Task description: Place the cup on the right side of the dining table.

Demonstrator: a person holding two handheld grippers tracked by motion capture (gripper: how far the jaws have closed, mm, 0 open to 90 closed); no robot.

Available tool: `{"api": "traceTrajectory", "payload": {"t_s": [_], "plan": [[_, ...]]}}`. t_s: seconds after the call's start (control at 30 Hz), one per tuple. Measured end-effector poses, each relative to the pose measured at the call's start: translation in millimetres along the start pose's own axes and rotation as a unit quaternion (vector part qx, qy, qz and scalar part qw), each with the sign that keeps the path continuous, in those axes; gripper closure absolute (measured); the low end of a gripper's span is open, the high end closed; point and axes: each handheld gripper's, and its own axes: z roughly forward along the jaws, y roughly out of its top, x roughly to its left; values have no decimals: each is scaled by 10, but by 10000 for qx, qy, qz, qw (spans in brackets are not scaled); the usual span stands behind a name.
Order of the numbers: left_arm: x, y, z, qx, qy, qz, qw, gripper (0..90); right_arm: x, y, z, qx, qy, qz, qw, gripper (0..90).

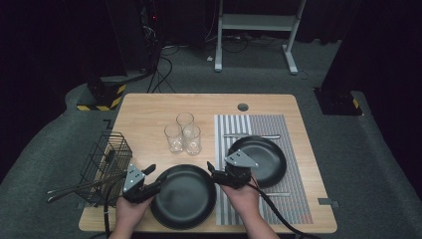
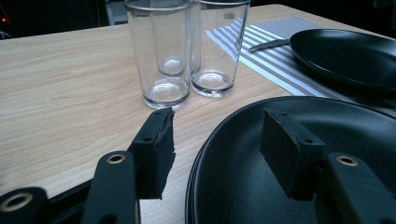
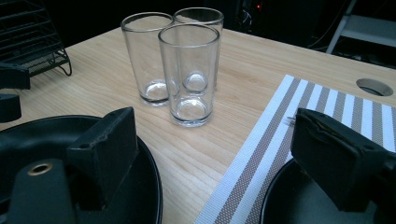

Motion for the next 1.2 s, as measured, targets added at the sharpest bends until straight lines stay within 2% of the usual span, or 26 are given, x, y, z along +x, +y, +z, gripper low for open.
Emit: {"api": "traceTrajectory", "payload": {"t_s": [1.2], "plan": [[45,10,-40,-77,-35,-102,9999,445,165,389,452,-17,212,-151,9997,150]]}}
